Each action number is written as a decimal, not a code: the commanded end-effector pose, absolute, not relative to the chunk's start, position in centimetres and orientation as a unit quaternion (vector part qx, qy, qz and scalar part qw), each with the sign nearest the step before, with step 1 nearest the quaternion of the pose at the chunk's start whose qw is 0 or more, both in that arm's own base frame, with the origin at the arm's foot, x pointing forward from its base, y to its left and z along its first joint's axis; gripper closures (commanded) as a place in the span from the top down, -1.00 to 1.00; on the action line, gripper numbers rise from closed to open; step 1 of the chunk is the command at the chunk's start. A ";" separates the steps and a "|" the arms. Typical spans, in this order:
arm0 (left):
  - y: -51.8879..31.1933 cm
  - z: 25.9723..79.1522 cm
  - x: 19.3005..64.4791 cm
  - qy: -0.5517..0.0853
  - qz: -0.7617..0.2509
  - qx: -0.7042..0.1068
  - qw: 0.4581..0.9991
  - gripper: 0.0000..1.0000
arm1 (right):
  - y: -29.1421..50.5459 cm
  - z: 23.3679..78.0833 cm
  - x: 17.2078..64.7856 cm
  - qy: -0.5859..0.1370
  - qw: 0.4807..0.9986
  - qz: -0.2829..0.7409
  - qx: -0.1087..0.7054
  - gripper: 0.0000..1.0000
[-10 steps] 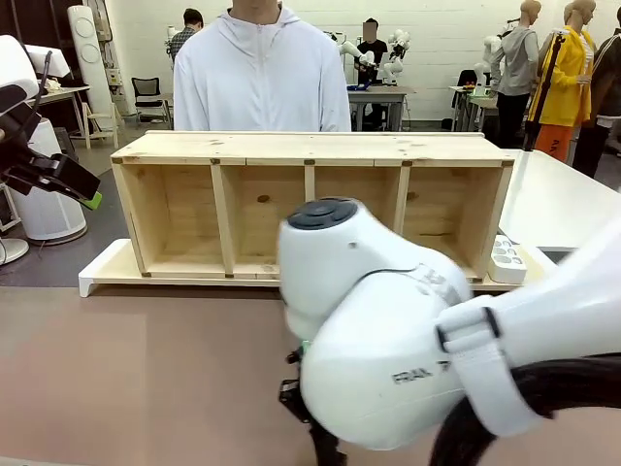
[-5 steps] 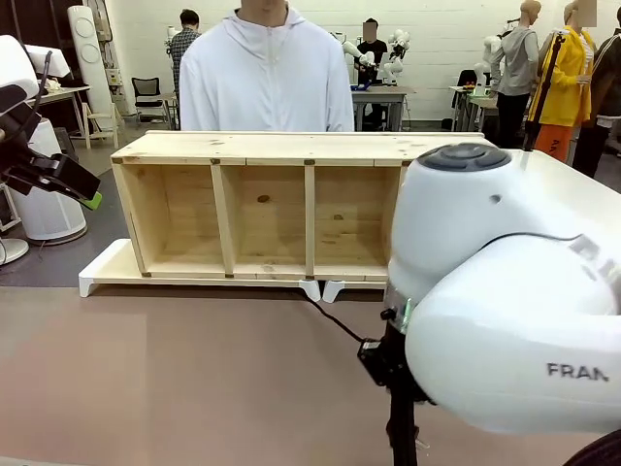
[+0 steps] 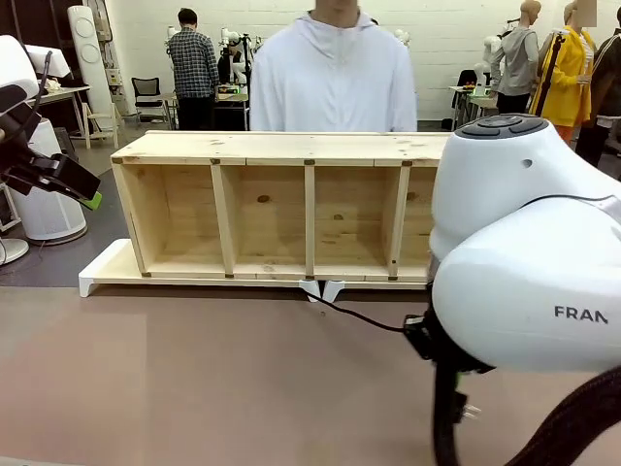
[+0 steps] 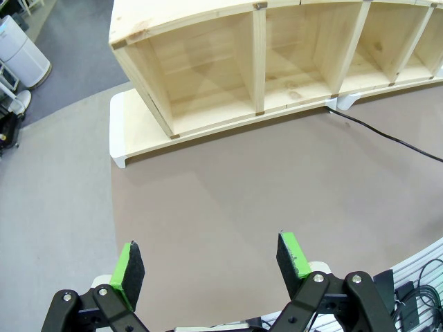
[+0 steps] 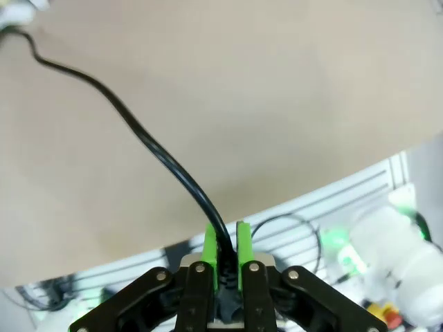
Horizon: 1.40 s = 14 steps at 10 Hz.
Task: Perform cable management.
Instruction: Pull the grasped Power Cable to the location of the Power Strip.
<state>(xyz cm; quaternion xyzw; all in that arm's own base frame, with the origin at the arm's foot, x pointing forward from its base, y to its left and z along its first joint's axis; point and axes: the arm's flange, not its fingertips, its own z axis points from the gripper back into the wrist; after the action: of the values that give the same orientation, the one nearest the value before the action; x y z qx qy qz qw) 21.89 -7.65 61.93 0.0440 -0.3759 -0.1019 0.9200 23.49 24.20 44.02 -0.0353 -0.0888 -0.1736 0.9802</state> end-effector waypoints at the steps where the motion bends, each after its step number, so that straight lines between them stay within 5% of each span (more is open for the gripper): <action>1: -7.7 62.0 22.0 -0.381 -0.102 0.044 0.918 1.00 | 20.5 44.1 24.7 -0.121 0.976 -0.147 -0.103 -0.73; 8: -7.7 62.0 22.0 -0.381 -0.102 0.044 0.918 1.00 | 13.2 48.3 31.3 -0.122 0.951 -0.208 -0.194 -0.73; 14: -7.7 62.0 22.0 -0.381 -0.102 0.044 0.918 1.00 | 14.1 47.9 30.5 -0.136 0.954 -0.202 -0.177 -0.73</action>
<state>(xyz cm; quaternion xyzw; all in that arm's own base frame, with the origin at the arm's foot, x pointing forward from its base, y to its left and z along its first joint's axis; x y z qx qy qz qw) 21.89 -7.65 61.93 0.0441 -0.3758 -0.1020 0.9200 30.40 14.31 47.93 -0.1765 -0.1369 -0.1988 0.9542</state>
